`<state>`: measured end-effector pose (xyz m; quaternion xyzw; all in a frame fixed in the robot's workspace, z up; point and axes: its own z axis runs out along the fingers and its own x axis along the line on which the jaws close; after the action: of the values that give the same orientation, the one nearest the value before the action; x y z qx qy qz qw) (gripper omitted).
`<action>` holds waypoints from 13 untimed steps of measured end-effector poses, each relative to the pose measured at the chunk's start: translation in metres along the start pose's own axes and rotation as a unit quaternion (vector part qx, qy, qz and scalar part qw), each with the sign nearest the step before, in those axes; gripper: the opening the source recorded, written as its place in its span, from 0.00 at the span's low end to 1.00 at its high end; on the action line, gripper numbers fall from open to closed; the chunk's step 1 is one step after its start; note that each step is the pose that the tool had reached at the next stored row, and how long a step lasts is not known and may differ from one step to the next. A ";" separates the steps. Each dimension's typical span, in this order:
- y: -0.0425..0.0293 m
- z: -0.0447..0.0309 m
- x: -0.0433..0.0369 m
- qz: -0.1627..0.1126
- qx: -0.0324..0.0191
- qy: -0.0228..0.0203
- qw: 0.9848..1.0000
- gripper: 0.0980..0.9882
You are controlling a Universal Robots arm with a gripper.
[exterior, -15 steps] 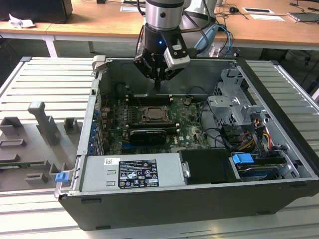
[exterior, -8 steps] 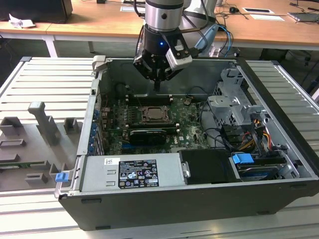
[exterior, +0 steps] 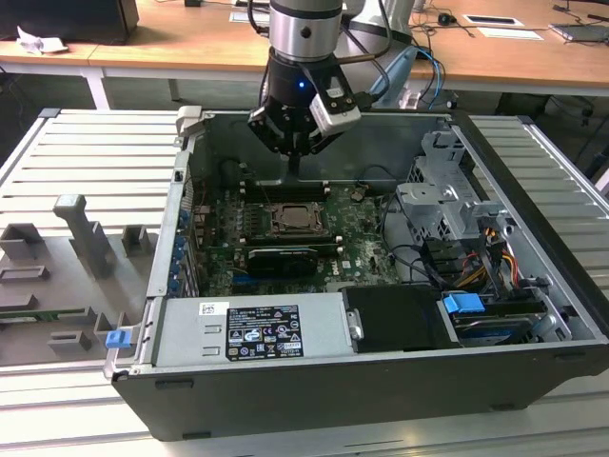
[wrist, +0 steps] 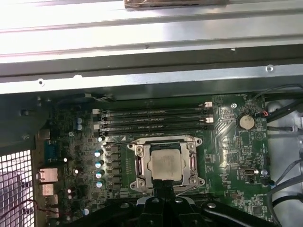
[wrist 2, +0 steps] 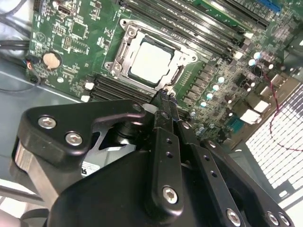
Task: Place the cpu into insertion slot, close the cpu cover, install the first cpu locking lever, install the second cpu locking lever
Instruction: 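Install the first cpu locking lever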
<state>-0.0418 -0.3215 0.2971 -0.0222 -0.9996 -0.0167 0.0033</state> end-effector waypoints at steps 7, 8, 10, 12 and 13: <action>-0.0006 0.0067 0.0093 -0.038 -0.001 0.001 0.999 0.01; -0.0007 0.0076 0.0103 -0.038 -0.001 0.001 0.999 0.01; -0.0008 0.0090 0.0117 -0.038 -0.001 0.000 0.999 0.01; -0.0009 0.0099 0.0125 -0.038 -0.002 -0.001 0.999 0.01; -0.0009 0.0105 0.0131 -0.038 -0.002 -0.002 0.999 0.01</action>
<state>-0.0550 -0.3215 0.2866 0.0155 -0.9997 -0.0184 0.0008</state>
